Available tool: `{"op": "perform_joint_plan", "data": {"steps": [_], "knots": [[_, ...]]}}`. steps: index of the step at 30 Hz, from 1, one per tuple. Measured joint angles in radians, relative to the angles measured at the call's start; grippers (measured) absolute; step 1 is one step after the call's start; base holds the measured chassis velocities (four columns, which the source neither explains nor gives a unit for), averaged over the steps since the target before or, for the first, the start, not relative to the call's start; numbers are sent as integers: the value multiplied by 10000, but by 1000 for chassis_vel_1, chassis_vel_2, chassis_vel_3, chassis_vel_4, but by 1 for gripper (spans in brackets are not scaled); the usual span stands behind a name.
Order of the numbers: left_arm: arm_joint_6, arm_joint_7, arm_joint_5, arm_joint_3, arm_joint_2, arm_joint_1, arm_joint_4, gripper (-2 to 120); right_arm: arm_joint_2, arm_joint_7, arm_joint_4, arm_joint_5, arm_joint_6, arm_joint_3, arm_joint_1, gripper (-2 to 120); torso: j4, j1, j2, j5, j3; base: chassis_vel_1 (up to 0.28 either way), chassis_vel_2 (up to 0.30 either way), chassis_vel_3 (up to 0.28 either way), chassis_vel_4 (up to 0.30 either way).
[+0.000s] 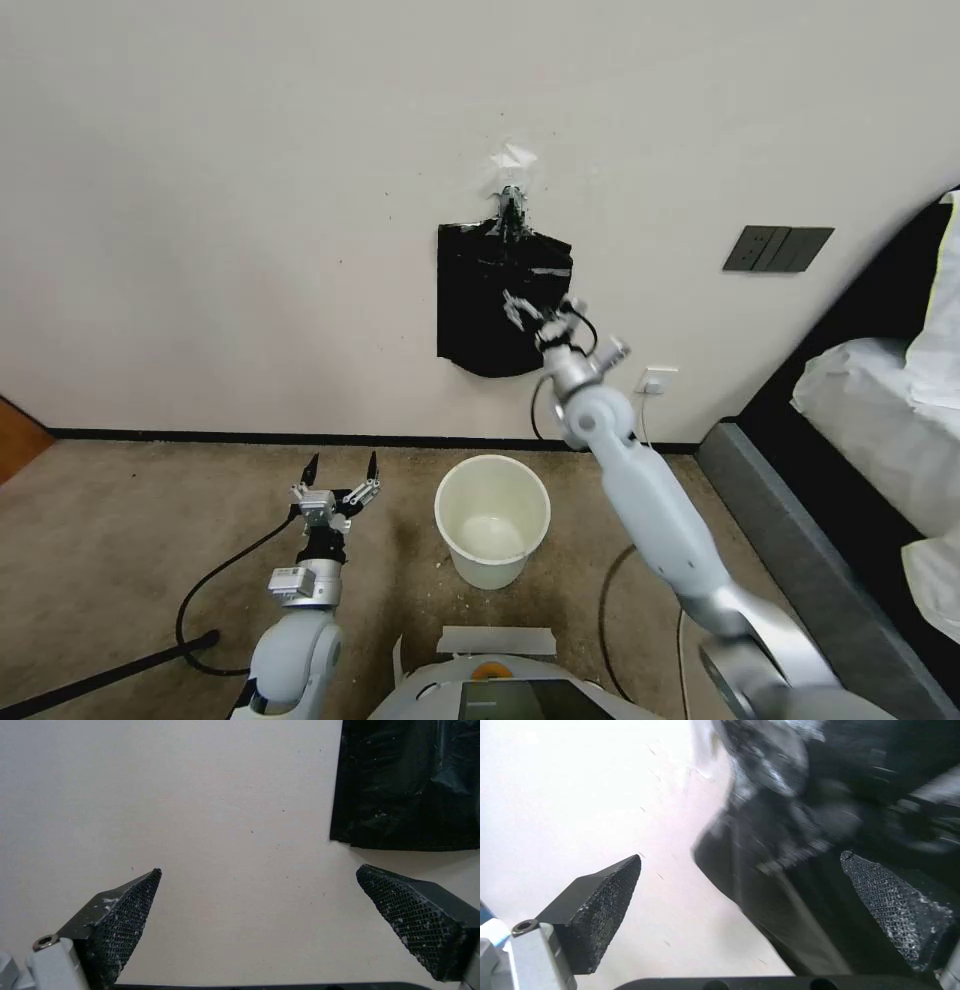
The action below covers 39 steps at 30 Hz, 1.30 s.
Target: Place a trash bag onto the trash bin.
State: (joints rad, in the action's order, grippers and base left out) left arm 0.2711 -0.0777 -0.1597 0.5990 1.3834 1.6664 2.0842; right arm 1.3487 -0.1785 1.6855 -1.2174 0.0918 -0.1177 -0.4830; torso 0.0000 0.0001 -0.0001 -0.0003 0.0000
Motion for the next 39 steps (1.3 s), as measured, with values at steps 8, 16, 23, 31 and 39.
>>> {"op": "perform_joint_plan", "data": {"steps": [8, 16, 23, 31, 39], "knots": [[108, -8, -27, 216, -54, 151, 133, 100, 282, 124, -739, -874, -137, -491, 717, 100, -2, 0, 0, 3, 0, 0, 0, 0, 0], [117, -54, -101, 239, -28, 243, 211, 100, 469, 249, -1220, -1302, -61, -476, 1373, 100, 1, 0, 0, 2, 0, 0, 0, 0, 0], [119, -64, -285, 316, -51, 278, 263, 100, 592, 264, -1442, -1291, 56, -467, 1475, 100, 0, 0, 0, 3, 0, 0, 0, 0, 0], [122, -80, -371, 322, -53, 292, 270, 100, 629, 524, -1701, -1348, 165, -429, 1721, 100, -2, -1, 0, 2, -1, 0, 0, 0, 0], [84, -117, -553, 437, -125, 440, 578, 100, 783, 604, -1938, -1382, 206, -491, 1842, 80, -1, 0, 0, 3, -1, 0, 0, 0, 0]]}}
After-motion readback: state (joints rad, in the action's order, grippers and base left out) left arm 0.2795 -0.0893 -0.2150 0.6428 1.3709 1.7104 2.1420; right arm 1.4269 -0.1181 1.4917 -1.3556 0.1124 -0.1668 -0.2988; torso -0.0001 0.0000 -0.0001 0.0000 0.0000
